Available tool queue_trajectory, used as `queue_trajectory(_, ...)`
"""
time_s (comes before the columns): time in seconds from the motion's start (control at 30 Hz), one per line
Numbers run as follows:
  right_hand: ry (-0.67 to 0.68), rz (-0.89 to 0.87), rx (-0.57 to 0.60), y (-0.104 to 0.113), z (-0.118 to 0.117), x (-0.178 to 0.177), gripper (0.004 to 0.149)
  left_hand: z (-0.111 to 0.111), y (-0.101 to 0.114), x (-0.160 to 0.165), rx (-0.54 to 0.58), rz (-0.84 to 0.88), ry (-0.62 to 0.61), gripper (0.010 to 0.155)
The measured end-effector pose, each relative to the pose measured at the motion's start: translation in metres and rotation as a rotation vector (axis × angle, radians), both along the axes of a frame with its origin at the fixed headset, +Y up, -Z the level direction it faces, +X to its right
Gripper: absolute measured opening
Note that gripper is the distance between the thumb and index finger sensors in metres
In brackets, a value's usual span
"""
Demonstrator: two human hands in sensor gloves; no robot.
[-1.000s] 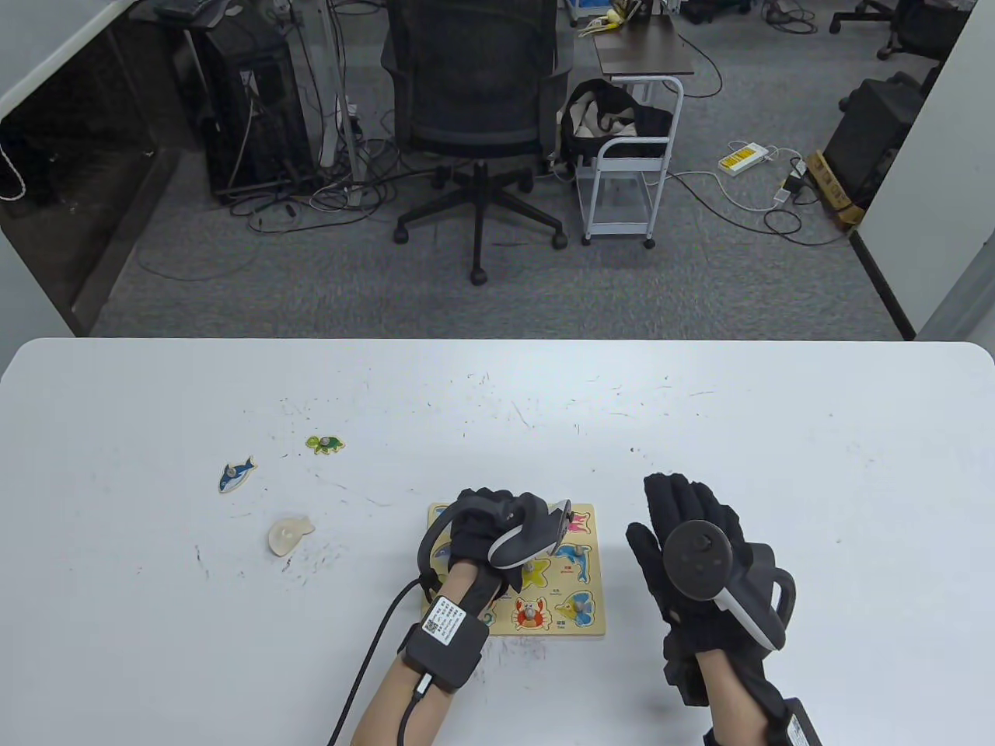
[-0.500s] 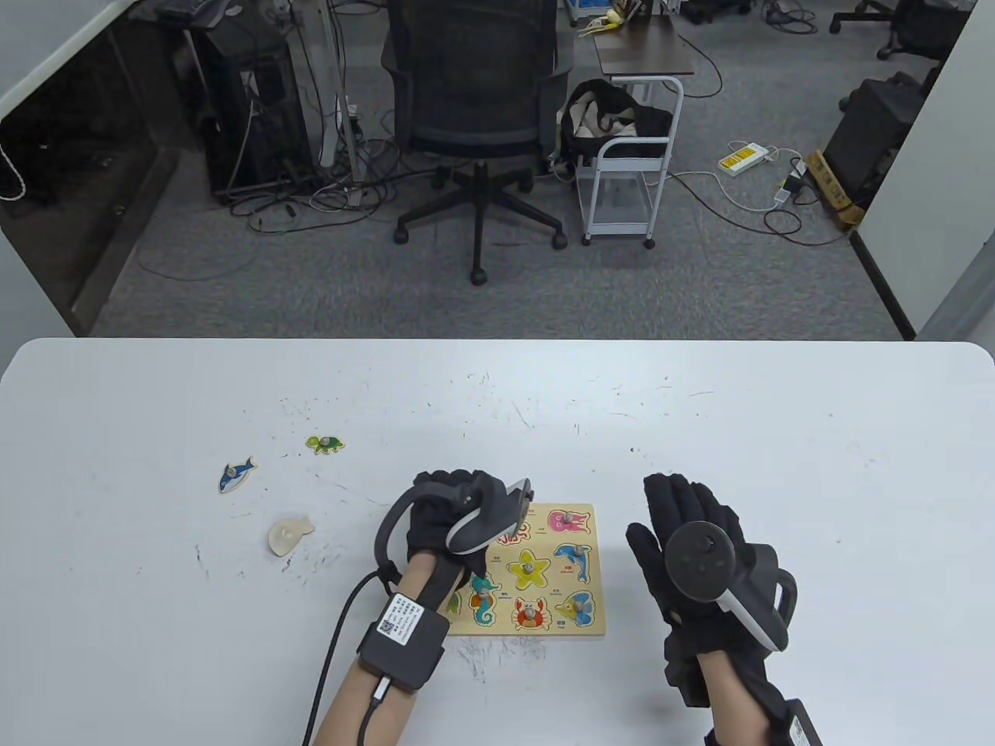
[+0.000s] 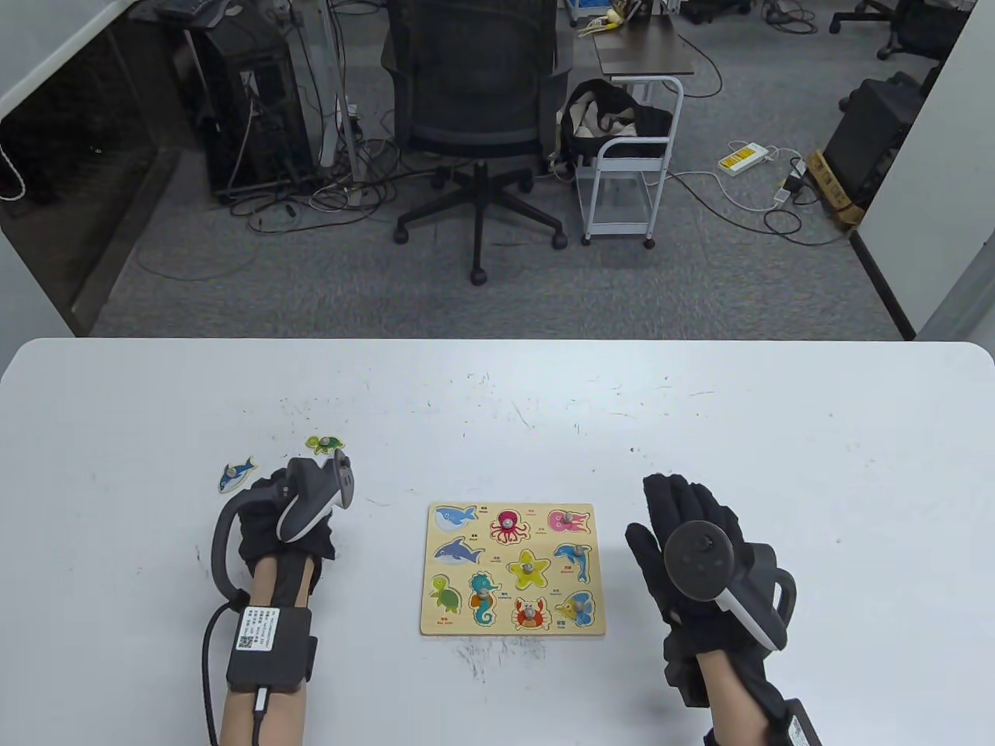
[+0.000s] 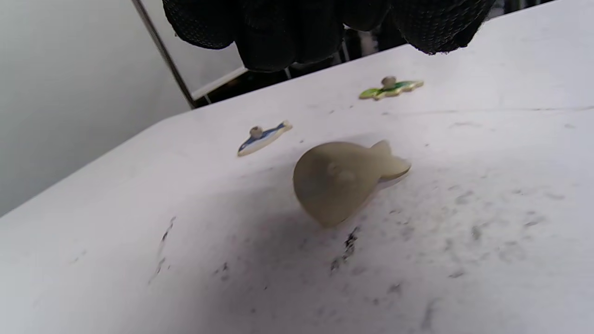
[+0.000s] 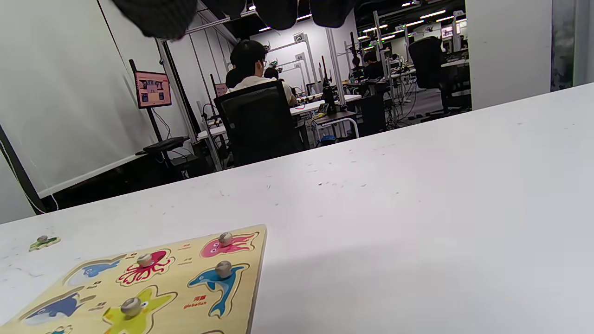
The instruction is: Fit puzzle pieces into frame
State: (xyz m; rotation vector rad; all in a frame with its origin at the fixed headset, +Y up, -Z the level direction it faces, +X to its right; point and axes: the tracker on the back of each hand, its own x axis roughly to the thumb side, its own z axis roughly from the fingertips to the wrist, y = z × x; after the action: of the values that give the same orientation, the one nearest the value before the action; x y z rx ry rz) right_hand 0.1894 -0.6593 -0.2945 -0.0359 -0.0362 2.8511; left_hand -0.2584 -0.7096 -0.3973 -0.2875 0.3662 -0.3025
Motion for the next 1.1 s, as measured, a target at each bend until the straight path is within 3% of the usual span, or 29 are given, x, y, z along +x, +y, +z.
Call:
queue_trajectory(0.3,-0.006,0.002,-0.018,-0.001,-0.001,0.000,0.067,0.003,-0.035,-0.030,-0.102,0.073,0.075,0.075)
queue_trajectory(0.7,-0.018,0.011,-0.033,-0.002,-0.003,0.000,0.067,0.003,-0.051,-0.033,-0.109,0.107,0.045,0.068)
queue_trajectory(1.1,-0.017,0.002,-0.030,-0.002,-0.004,0.002,0.066,0.014,-0.042,-0.016,0.101,0.027,-0.049,0.049)
